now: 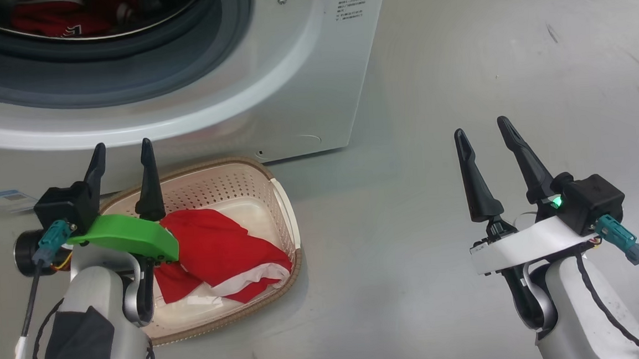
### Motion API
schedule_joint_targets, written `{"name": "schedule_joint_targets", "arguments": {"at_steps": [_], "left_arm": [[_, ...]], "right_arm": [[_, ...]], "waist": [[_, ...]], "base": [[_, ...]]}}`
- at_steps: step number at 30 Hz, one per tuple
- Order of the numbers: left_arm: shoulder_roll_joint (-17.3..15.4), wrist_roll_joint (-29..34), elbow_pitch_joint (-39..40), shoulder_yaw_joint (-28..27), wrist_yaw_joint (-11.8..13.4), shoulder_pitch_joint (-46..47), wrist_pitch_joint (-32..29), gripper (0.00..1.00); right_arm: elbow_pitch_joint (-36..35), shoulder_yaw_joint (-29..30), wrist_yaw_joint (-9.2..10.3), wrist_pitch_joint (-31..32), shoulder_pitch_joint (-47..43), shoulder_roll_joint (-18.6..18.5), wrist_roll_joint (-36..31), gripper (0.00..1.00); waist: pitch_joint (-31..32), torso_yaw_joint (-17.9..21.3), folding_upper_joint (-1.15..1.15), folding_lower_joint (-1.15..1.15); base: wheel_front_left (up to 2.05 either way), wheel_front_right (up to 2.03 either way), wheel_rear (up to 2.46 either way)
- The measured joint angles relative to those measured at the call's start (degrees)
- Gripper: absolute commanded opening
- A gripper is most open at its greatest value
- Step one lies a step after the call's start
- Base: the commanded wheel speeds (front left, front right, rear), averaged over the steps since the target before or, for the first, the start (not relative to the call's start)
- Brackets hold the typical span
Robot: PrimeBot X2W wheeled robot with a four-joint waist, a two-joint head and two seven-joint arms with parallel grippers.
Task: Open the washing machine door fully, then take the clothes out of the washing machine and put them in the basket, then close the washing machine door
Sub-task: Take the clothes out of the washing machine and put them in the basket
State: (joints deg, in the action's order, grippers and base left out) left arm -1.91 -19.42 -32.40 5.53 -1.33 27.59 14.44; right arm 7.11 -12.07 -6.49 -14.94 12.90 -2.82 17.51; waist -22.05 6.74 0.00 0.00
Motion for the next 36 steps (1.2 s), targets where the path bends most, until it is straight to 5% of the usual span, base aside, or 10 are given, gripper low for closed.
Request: {"name": "schedule_joint_targets", "arguments": {"at_steps": [10,36], "left_arm": [[0.0,3.4,9.2,0.2,0.1,-4.3,0.0,1.00],[-0.1,4.8,16.3,2.1,3.2,-24.0,-0.3,1.00]], "right_arm": [[0.5,0.3,0.00,0.0,-3.1,0.0,0.0,1.00],[1.5,0.9,1.21,0.0,-12.9,0.2,-1.4,1.00]], "waist": [[6.6,-2.5,0.00,0.00],[19.5,-4.8,0.00,0.00]], "base": [[0.00,0.00,0.00],[0.00,0.00,0.00]]}}
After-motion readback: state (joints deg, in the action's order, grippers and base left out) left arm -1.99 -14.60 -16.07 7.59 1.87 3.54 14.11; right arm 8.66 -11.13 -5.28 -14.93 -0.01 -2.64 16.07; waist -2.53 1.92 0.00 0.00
